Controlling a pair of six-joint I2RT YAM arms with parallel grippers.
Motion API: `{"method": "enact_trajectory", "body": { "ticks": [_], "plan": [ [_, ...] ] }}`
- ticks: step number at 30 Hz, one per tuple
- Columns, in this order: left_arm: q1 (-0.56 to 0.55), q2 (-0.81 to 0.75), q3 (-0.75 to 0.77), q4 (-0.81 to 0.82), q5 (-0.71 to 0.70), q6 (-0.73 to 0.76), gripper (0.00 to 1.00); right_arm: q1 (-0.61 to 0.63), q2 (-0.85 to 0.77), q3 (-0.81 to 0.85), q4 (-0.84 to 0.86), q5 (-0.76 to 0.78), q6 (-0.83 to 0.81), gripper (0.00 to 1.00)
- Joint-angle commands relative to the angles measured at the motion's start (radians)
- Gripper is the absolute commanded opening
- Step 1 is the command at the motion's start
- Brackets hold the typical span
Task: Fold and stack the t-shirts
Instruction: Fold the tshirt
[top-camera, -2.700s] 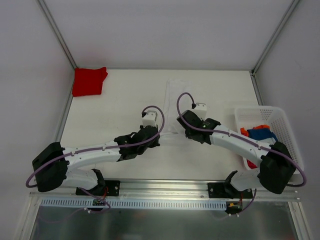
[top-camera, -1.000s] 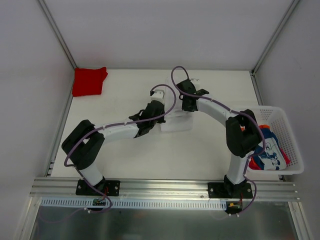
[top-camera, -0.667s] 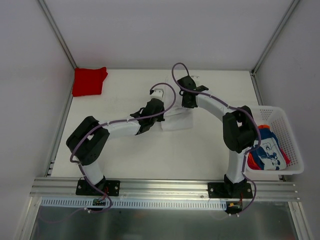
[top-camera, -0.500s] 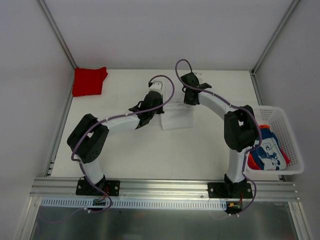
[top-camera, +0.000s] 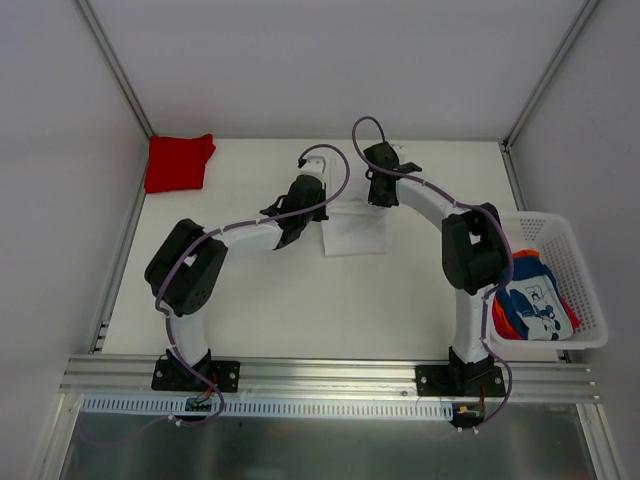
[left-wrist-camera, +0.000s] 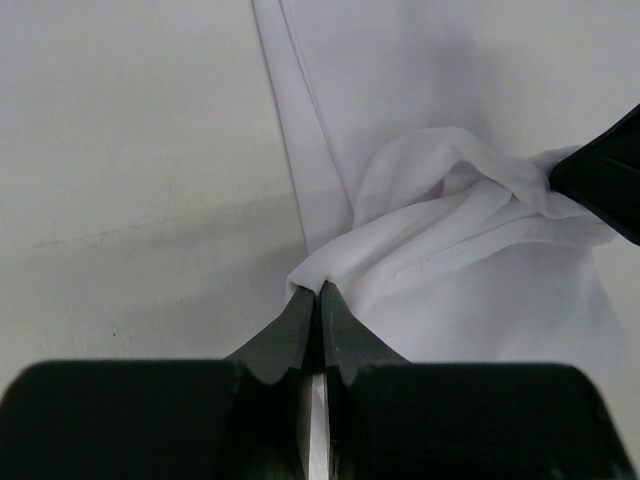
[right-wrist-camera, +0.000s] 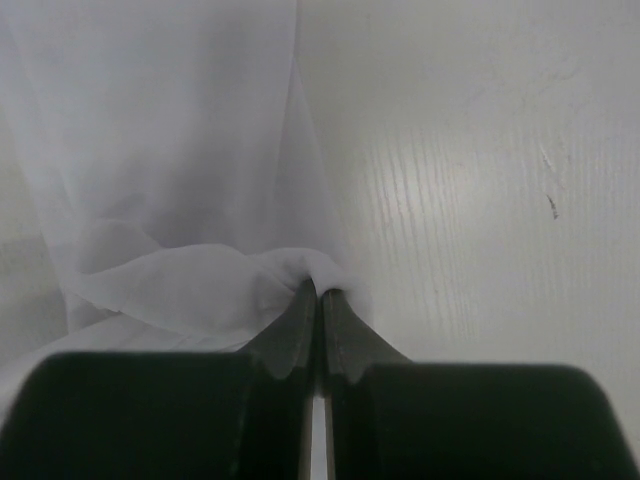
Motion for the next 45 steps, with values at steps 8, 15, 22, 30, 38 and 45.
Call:
{"method": "enact_trajectory", "body": {
  "ticks": [8,15,22,30,38,45],
  "plan": [
    [0.03,0.077,0.044,0.051,0.039,0.009,0.01,-0.014,0.083,0.035,0.021,-0.017,0.017,0.99],
    [0.052,0.109,0.042,0.08,0.065,0.006,0.99,-0.02,0.092,0.029,0.033,-0.019,0.017,0.99],
    [0.055,0.063,0.03,0.077,0.071,0.009,0.99,-0.018,0.031,-0.002,0.03,-0.016,0.015,1.0],
    [0.045,-0.162,-0.052,0.042,0.083,0.007,0.99,0.005,-0.138,0.022,-0.058,0.064,-0.025,0.99],
    [-0.007,-0.406,-0.134,-0.063,0.026,0.01,0.99,0.009,-0.345,0.144,-0.22,0.132,-0.088,0.99],
    [-0.089,-0.598,-0.289,-0.109,-0.009,-0.063,0.99,0.112,-0.373,-0.051,-0.071,-0.111,0.044,0.03]
  ]
}}
